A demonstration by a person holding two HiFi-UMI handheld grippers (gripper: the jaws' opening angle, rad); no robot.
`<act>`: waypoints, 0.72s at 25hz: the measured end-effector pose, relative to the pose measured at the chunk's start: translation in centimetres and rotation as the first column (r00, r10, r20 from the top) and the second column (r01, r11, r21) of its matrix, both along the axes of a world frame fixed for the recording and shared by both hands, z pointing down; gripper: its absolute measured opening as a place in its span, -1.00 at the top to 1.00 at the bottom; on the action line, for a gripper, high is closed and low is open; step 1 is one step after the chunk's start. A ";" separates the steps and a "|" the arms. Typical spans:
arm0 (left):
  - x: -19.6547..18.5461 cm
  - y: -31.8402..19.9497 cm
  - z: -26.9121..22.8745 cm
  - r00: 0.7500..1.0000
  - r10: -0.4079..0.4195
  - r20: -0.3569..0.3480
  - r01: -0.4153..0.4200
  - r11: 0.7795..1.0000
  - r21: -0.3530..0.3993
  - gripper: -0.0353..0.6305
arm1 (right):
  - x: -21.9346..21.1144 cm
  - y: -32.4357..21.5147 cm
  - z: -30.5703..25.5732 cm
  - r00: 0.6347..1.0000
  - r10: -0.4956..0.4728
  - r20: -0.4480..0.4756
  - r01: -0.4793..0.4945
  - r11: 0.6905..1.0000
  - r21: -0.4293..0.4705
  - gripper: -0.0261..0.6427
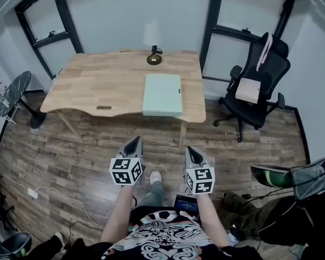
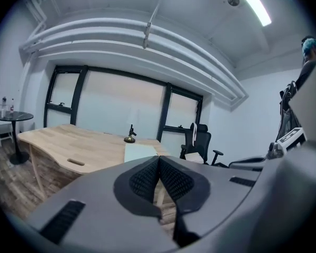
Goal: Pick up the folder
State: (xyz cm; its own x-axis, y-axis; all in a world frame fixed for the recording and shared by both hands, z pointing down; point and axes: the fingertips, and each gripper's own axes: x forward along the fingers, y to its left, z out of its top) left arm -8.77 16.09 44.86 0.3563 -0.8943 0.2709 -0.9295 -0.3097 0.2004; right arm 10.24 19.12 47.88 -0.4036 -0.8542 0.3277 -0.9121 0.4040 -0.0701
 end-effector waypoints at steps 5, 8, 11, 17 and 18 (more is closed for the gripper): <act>0.1 -4.4 0.9 0.999 0.004 -0.034 -0.004 1.000 -0.008 0.87 | 0.6 -4.6 1.2 1.000 0.018 0.016 -0.018 1.000 -0.019 0.91; -0.4 -8.6 1.9 0.999 0.010 -0.048 -0.011 1.000 -0.018 0.87 | -0.3 -8.7 1.9 0.999 -0.002 0.039 0.003 1.000 -0.031 0.90; -0.9 -13.9 2.8 0.999 0.028 -0.032 -0.029 0.999 -0.041 0.87 | -2.1 -13.3 2.7 0.997 -0.062 0.048 0.065 0.995 -0.071 0.90; -2.0 -24.6 3.7 0.997 0.065 -0.031 -0.068 0.995 -0.078 0.87 | -3.9 -23.4 3.5 0.985 -0.052 0.167 0.076 0.987 -0.141 0.91; -2.3 -26.1 3.9 0.997 0.071 -0.024 -0.073 0.994 -0.082 0.87 | -3.8 -24.8 3.6 0.982 -0.033 0.187 0.060 0.988 -0.144 0.91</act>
State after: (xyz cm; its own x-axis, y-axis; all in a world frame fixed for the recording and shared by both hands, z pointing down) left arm -11.04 -10.04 48.79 0.4254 -0.8410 0.3341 -0.9006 -0.3573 0.2475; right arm 6.44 -5.66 51.49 -0.5069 -0.7805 0.3658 -0.8584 0.4182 -0.2971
